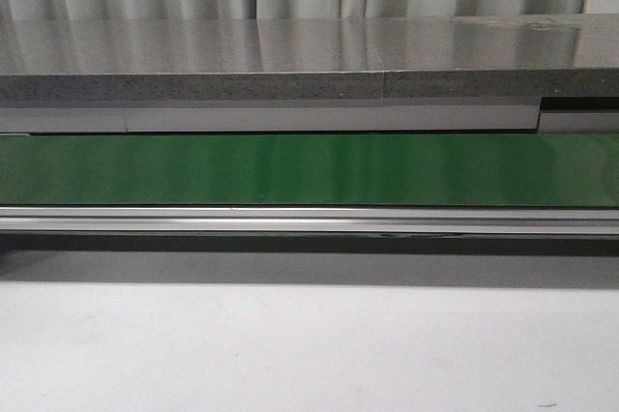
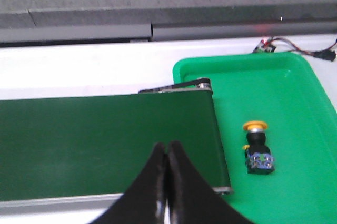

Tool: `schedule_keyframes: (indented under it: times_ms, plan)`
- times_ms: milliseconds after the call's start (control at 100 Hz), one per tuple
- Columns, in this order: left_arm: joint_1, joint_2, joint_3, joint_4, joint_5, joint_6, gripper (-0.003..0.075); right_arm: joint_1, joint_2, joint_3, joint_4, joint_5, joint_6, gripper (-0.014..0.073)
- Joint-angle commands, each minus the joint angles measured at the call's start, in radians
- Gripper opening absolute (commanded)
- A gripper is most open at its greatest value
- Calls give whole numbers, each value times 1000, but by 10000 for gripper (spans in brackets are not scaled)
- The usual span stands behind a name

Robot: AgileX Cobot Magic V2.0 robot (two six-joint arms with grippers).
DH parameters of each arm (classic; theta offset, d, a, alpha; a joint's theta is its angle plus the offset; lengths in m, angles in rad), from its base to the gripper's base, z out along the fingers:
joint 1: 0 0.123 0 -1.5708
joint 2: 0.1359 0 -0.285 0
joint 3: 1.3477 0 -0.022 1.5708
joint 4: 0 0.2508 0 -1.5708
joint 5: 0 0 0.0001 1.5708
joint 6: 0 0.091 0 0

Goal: Move button from right to left
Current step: 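Lower the right gripper and grasp the button's black body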

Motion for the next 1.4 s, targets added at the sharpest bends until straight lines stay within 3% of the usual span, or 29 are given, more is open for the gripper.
schedule_keyframes:
  times_ms: [0, 120, 190, 380, 450, 500, 810, 1390]
  plan:
    - [2, -31, 45, -4, -77, -13, -20, -11, 63, -67, -24, 9, -1, -66]
    - [2, -31, 45, -4, -77, -13, -20, -69, 154, -103, -24, 72, -1, -42]
    - [2, -31, 45, -4, -77, -13, -20, -115, 201, -119, -24, 96, -1, 38]
    - [2, -31, 45, -4, -77, -13, -20, -224, 305, -128, -28, 136, -12, 475]
    - [2, -31, 45, -4, -77, -13, -20, -258, 347, -128, -39, 157, -12, 594]
    - [2, -31, 45, -4, -77, -13, -20, -284, 383, -129, -42, 164, -12, 631]
    - [2, -31, 45, -4, -77, -13, -20, -437, 610, -174, 0, 124, -12, 636]
    - [2, -31, 45, -4, -77, -13, -20, -444, 1004, -437, 98, 140, -12, 634]
